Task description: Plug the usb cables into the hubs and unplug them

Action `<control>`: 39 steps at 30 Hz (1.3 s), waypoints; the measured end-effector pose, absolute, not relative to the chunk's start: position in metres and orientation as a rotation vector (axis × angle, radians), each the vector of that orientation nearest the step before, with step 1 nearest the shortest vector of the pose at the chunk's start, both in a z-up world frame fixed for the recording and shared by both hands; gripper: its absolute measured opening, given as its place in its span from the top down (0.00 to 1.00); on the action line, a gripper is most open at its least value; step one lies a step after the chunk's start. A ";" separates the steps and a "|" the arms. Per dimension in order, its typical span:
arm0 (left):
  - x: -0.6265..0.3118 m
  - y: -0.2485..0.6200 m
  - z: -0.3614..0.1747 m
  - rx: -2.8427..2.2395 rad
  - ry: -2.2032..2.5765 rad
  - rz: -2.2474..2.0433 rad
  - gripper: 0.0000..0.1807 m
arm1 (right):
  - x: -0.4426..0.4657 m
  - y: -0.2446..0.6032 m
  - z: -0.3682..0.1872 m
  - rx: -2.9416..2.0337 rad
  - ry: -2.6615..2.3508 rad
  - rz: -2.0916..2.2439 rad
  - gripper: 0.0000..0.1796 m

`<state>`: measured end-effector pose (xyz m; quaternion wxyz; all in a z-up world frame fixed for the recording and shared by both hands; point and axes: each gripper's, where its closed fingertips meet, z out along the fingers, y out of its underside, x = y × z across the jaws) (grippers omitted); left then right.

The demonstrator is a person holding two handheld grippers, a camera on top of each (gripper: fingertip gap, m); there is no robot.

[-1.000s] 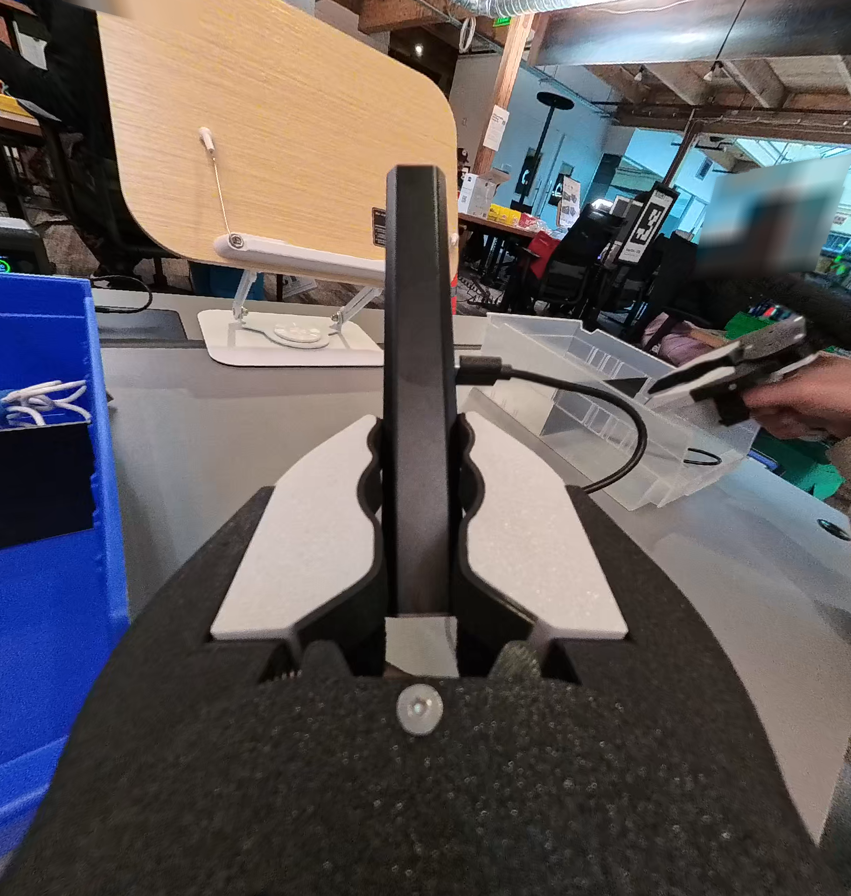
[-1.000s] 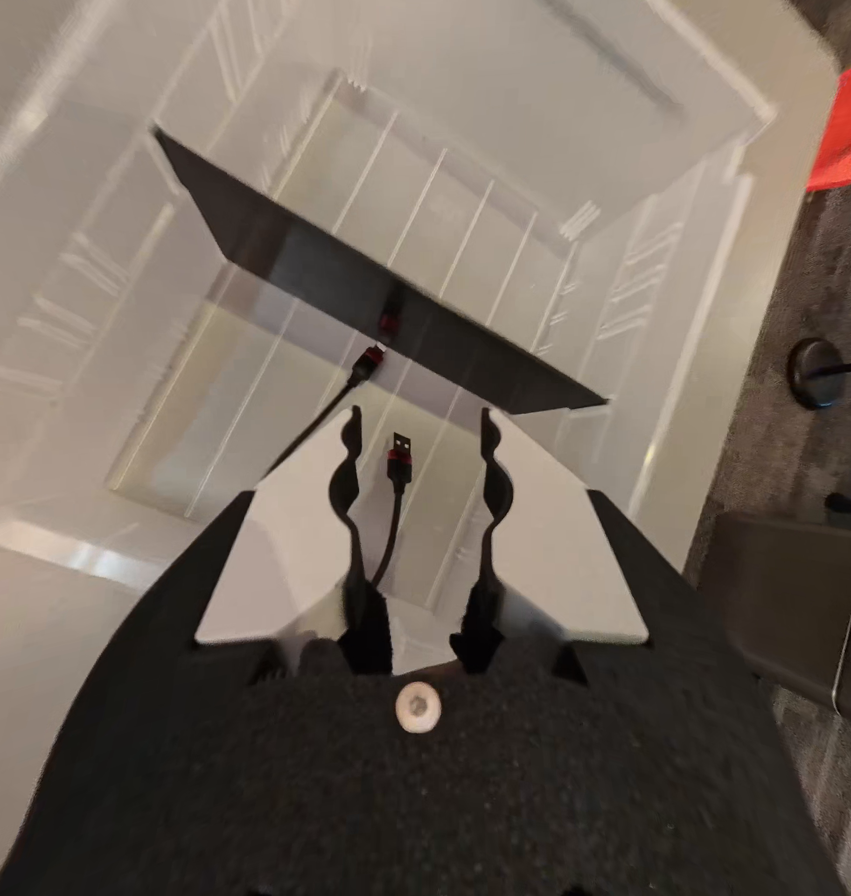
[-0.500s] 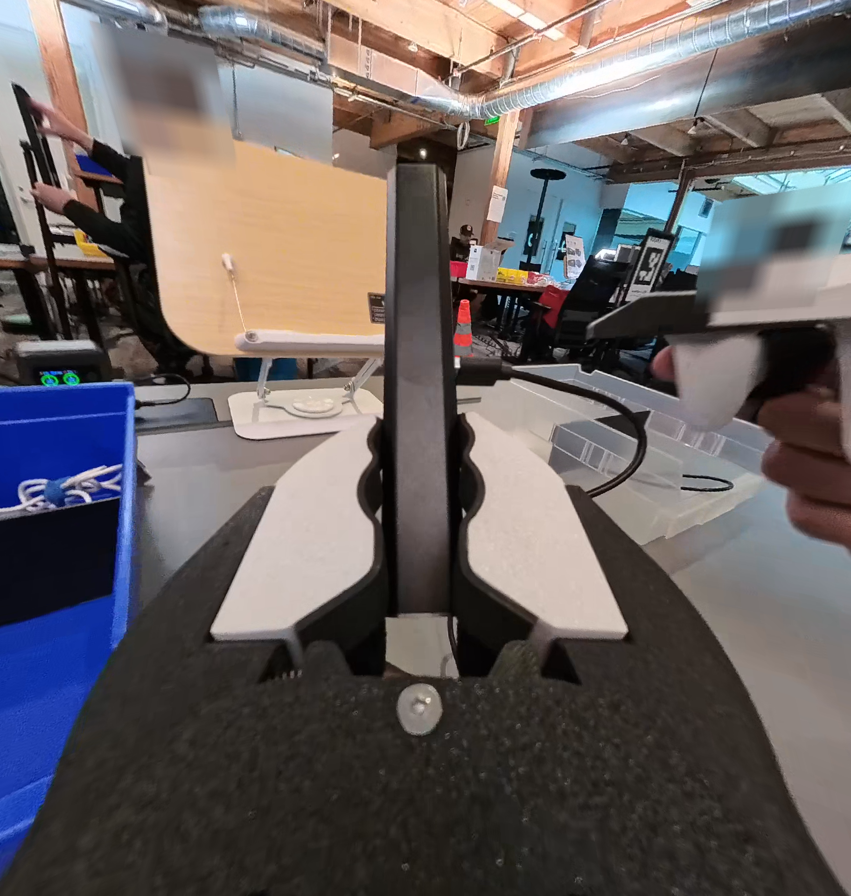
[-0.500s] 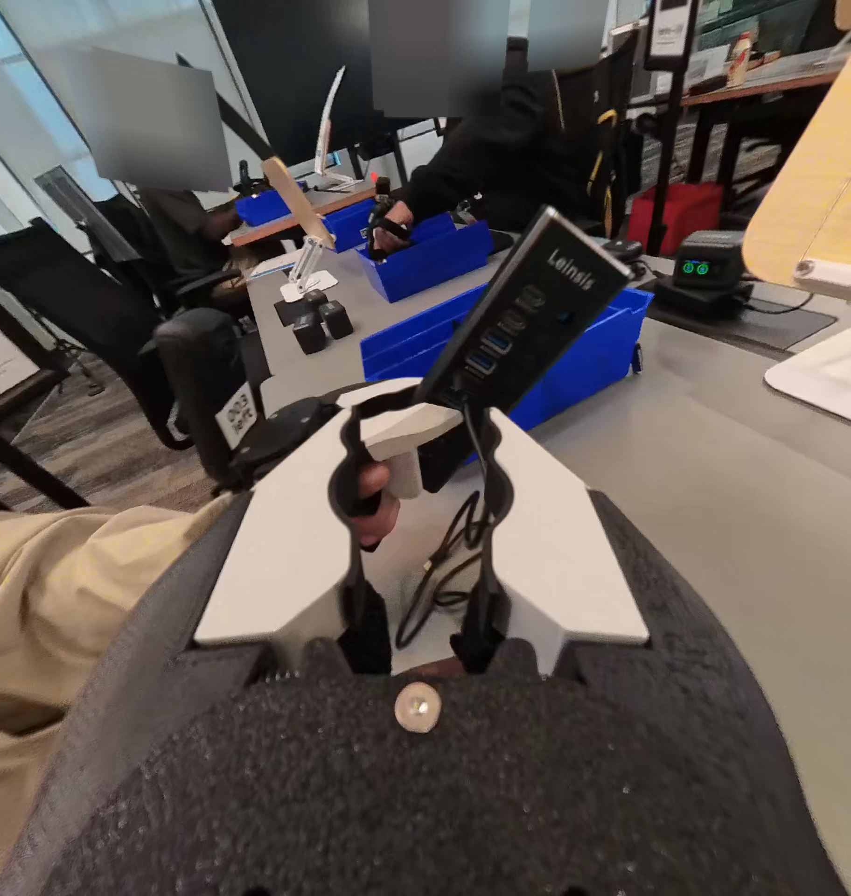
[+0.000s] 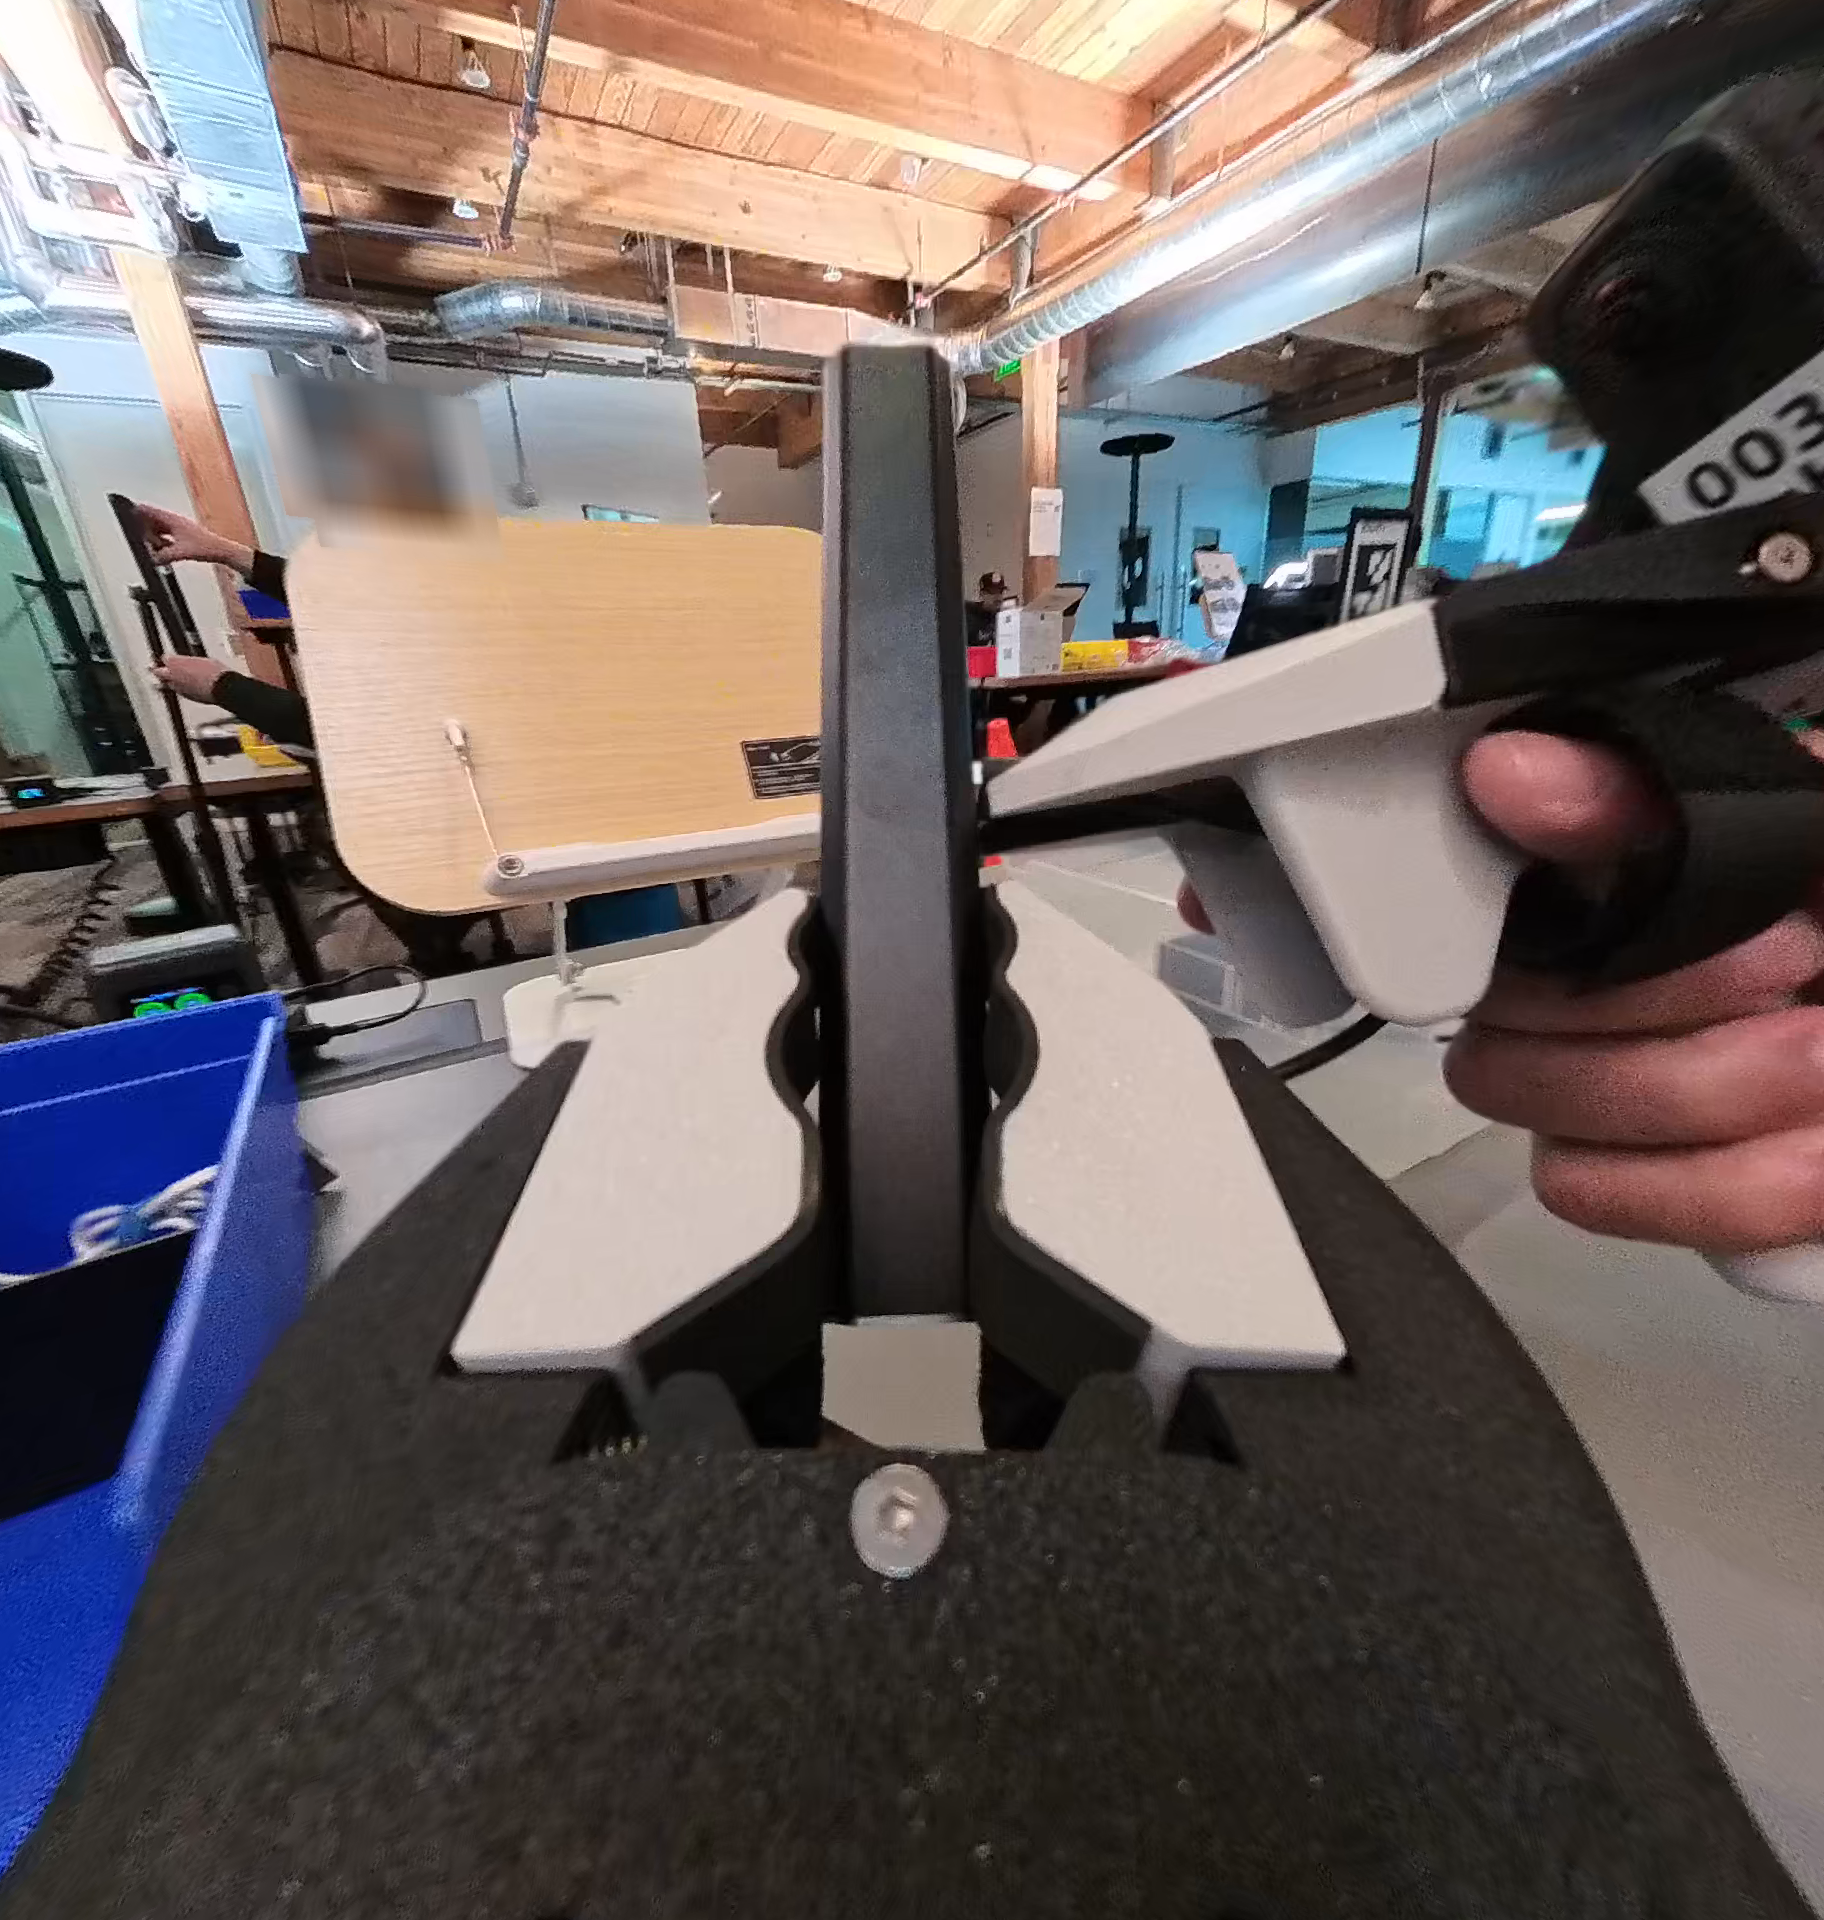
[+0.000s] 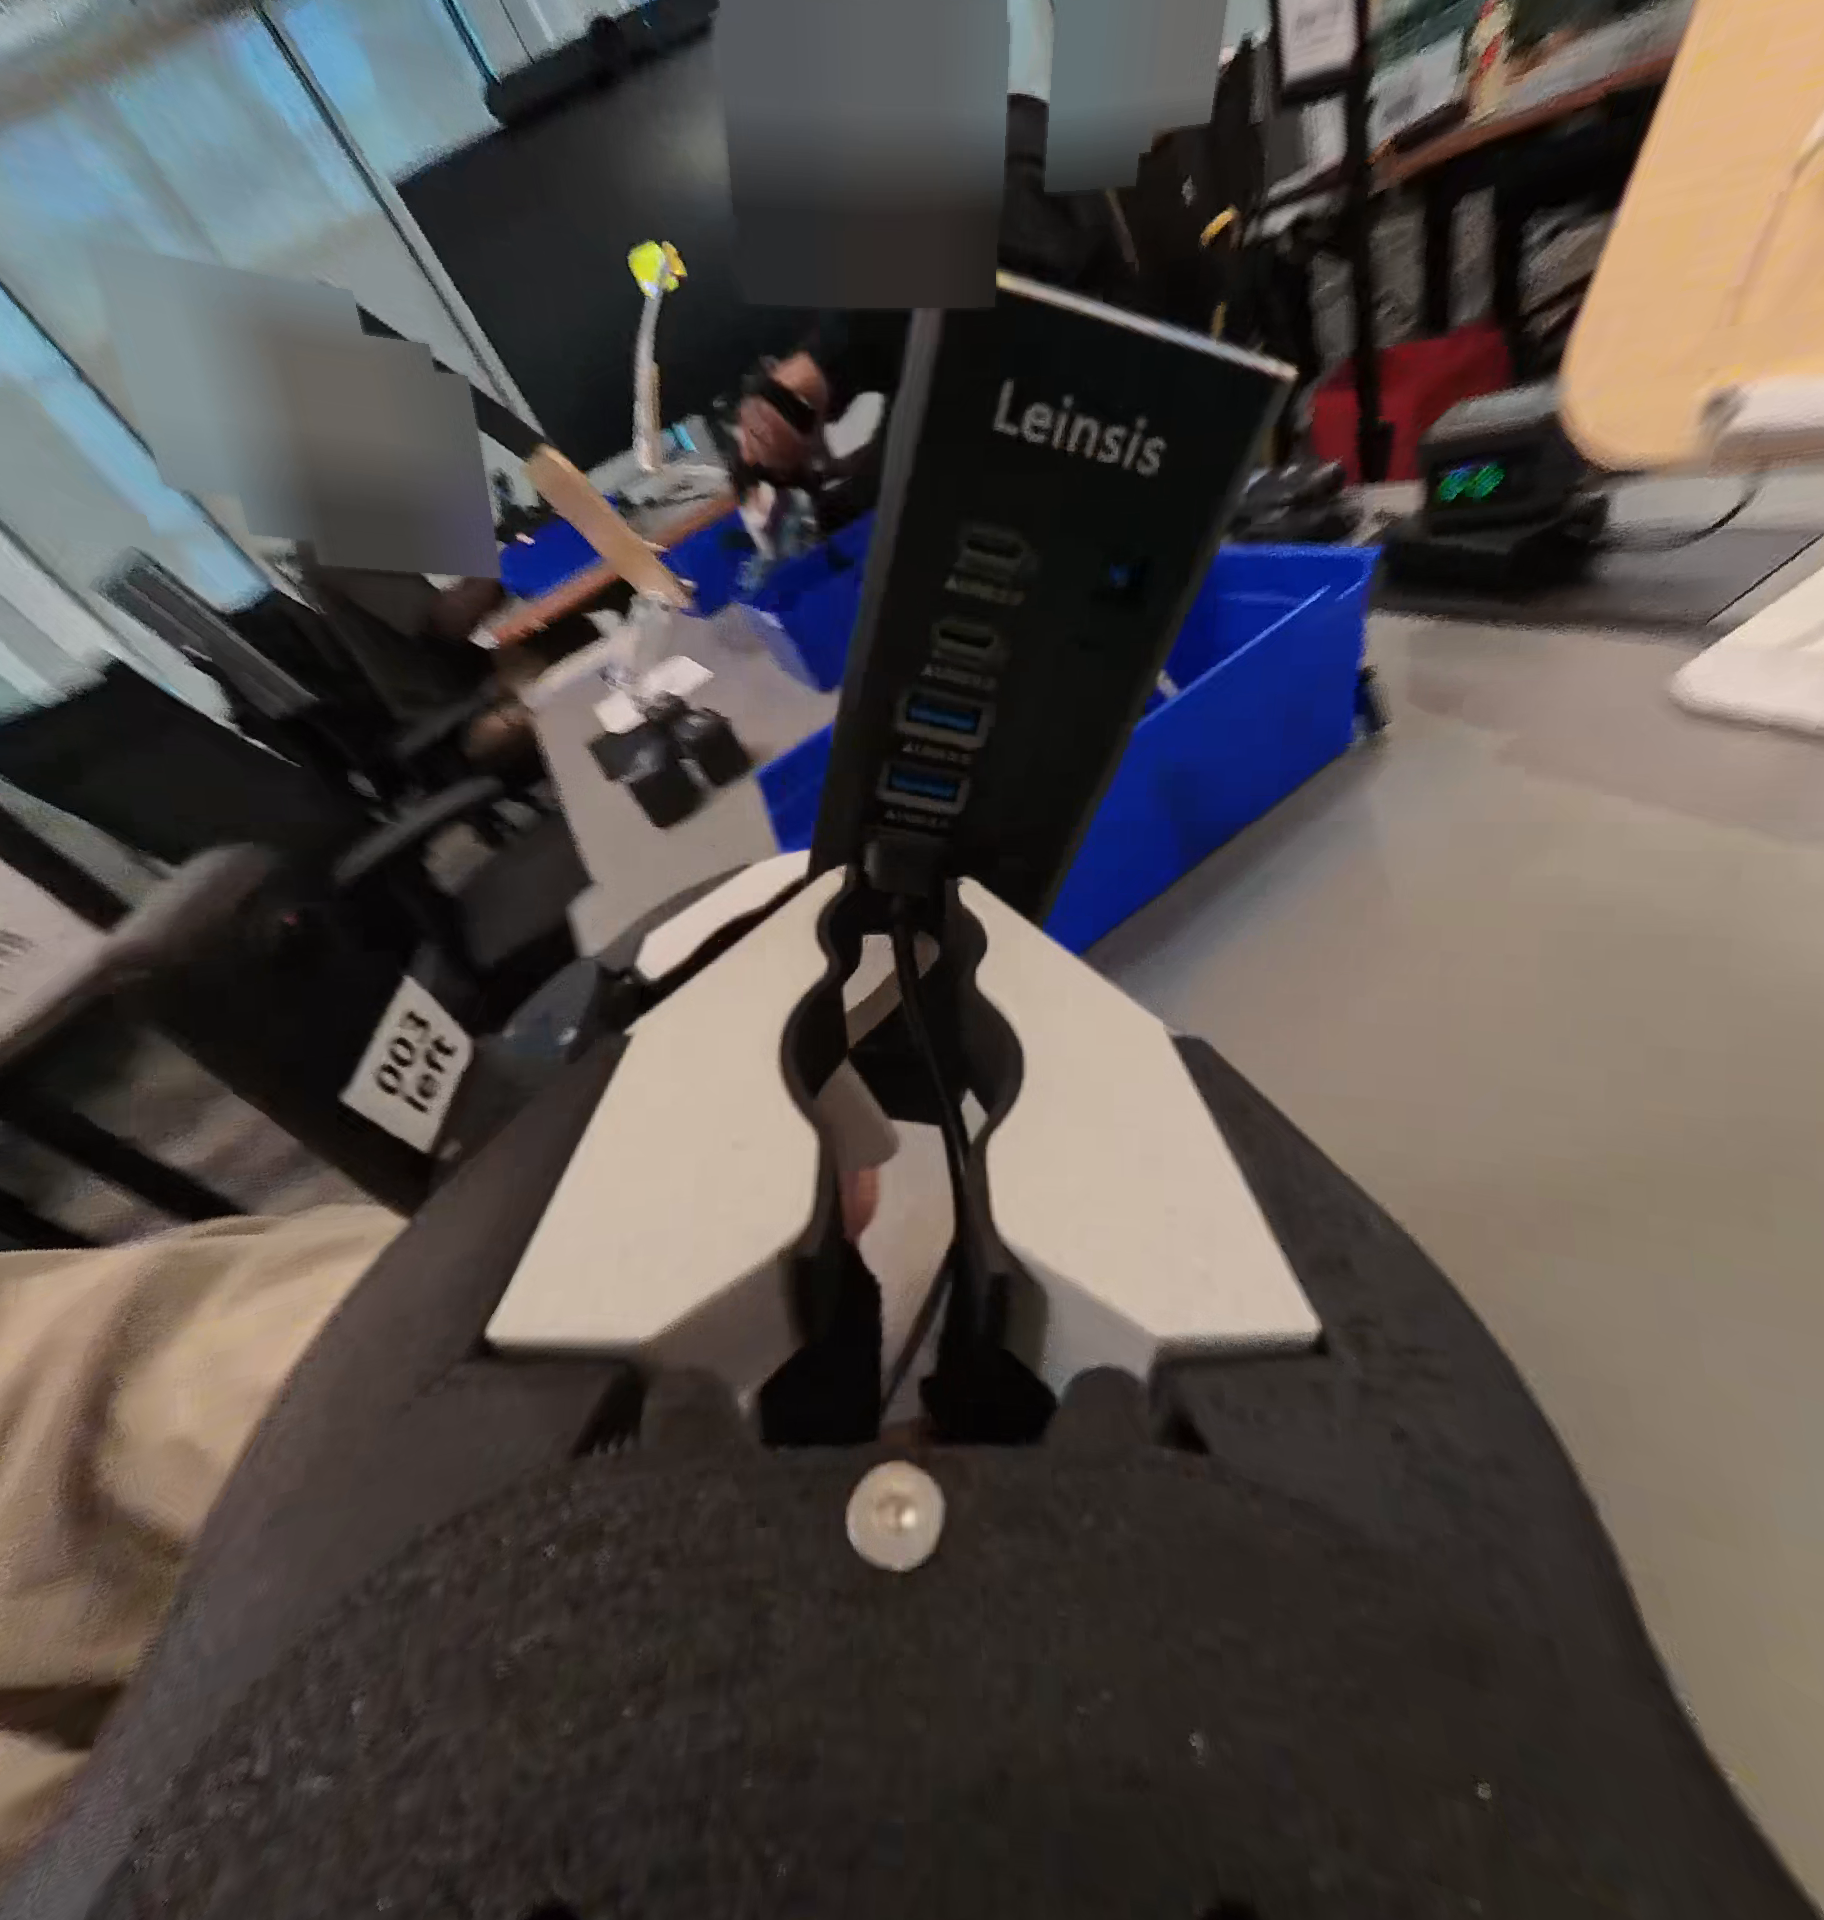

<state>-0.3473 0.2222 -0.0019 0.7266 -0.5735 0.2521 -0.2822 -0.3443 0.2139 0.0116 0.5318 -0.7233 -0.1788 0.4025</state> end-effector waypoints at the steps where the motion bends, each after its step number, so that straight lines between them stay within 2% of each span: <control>1: -0.345 0.224 -0.004 -1.275 0.562 -0.636 0.85 | -0.343 0.214 0.012 -1.707 -0.470 0.851 0.92; 6: -0.333 0.232 -0.027 -1.416 0.656 -0.680 0.85 | -0.351 0.209 -0.002 -1.580 -0.906 0.123 0.92; 8: -0.333 0.233 -0.031 -1.439 0.655 -0.700 0.82 | -0.358 0.205 -0.009 -1.580 -0.965 0.069 0.92; 18: -0.336 0.241 -0.038 -1.563 0.655 -0.850 0.85 | -0.353 0.208 -0.008 -1.590 -0.899 0.176 0.92; 21: -0.379 0.272 -0.046 -1.634 0.434 -0.951 0.85 | -0.328 0.203 0.025 -1.546 -0.805 0.284 0.92; 26: -0.366 0.250 -0.030 -1.541 0.699 -0.713 0.84 | -0.268 0.207 0.101 -1.483 -0.698 0.281 0.92; 32: -0.374 0.267 -0.071 -1.691 0.631 -0.720 0.84 | -0.177 0.215 0.202 -1.417 -0.555 0.115 0.92; 36: -0.371 0.266 -0.067 -1.664 0.636 -0.763 0.84 | -0.105 0.229 0.239 -1.429 -0.458 -0.080 0.92; 39: -0.365 0.261 -0.068 -1.656 0.667 -0.776 0.84 | -0.058 0.242 0.247 -1.450 -0.357 -0.143 0.92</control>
